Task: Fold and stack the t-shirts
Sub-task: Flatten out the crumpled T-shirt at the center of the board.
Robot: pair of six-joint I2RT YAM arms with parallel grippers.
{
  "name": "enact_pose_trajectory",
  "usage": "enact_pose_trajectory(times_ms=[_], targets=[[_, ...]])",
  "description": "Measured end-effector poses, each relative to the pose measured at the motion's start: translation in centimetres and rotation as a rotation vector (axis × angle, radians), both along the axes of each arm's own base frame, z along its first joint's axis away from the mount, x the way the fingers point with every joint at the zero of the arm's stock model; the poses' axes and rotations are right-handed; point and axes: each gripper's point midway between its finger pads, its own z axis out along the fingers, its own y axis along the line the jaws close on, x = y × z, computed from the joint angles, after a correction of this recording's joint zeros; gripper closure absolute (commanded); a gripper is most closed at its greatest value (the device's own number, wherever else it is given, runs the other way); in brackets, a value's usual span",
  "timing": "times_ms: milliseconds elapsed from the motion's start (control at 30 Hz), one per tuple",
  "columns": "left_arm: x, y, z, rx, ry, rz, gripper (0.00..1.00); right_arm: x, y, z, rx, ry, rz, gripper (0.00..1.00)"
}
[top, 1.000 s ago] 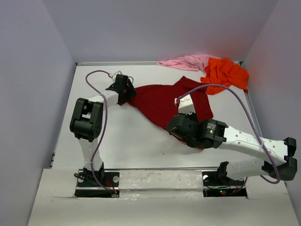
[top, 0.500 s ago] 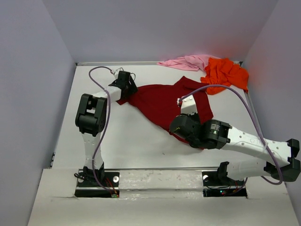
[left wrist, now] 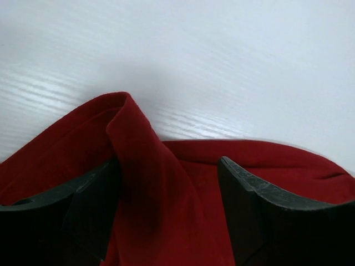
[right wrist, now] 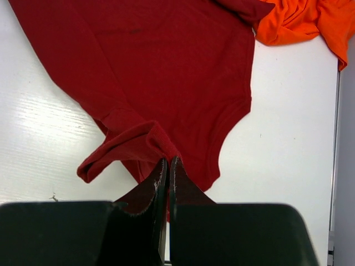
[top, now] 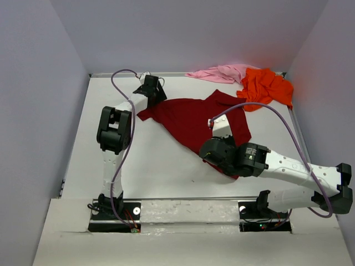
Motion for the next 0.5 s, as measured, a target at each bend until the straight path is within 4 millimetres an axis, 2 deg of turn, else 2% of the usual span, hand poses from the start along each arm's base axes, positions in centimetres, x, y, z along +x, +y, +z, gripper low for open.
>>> enact_pose_trajectory(times_ms=[333,500], targets=[[2.4,-4.0,-0.6,-0.006,-0.009,-0.053,0.22,-0.2,-0.3,-1.0,-0.011,0.015,-0.006,1.00],[2.7,-6.8,1.0,-0.038,-0.031,-0.090,0.22,-0.3,-0.4,-1.5,-0.018,0.022,-0.009,1.00]])
